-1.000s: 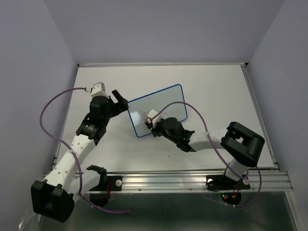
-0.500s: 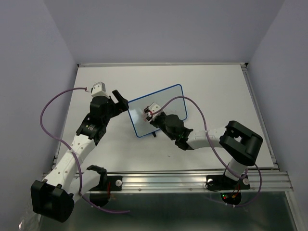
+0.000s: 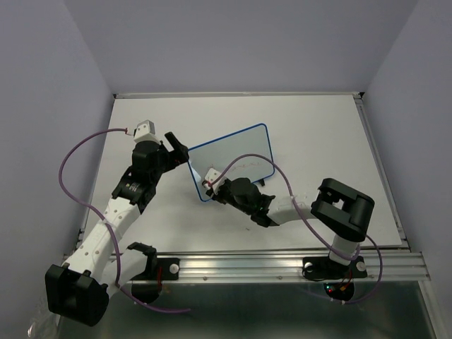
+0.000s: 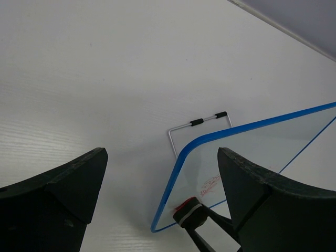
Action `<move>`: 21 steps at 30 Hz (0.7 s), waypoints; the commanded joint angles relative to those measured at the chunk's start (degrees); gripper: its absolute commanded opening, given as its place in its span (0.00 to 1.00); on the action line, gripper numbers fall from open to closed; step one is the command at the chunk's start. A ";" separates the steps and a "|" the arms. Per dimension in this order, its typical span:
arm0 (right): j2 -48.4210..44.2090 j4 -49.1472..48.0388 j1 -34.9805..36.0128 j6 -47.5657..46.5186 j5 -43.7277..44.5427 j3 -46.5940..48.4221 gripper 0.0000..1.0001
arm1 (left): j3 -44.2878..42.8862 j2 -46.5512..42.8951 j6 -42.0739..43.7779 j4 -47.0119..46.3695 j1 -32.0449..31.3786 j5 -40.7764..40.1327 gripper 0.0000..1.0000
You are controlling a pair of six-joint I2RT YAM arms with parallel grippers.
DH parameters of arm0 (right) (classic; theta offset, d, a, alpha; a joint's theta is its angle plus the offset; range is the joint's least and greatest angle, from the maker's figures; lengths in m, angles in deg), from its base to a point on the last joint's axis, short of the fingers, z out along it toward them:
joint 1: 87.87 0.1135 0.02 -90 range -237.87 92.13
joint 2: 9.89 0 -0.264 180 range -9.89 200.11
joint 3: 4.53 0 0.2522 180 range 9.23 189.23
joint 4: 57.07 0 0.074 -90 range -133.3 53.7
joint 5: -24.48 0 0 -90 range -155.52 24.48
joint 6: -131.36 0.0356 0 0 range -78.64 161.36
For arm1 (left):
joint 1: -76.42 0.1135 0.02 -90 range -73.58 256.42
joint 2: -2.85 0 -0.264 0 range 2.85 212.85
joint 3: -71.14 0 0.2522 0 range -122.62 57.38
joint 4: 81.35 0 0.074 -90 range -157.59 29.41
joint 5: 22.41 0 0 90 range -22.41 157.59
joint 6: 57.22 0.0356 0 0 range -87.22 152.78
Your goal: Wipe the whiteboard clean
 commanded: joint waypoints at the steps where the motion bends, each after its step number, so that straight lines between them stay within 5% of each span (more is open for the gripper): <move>1: 1.91 2.20 1.78 -1.52 2.01 1.70 0.07 | 0.44 -0.54 0.62 -2.38 -0.39 -0.36 0.99; 21: 2.08 -12.21 1.78 -3.97 24.61 4.34 0.06 | 0.88 -1.77 0.44 -2.29 -0.48 -0.53 0.99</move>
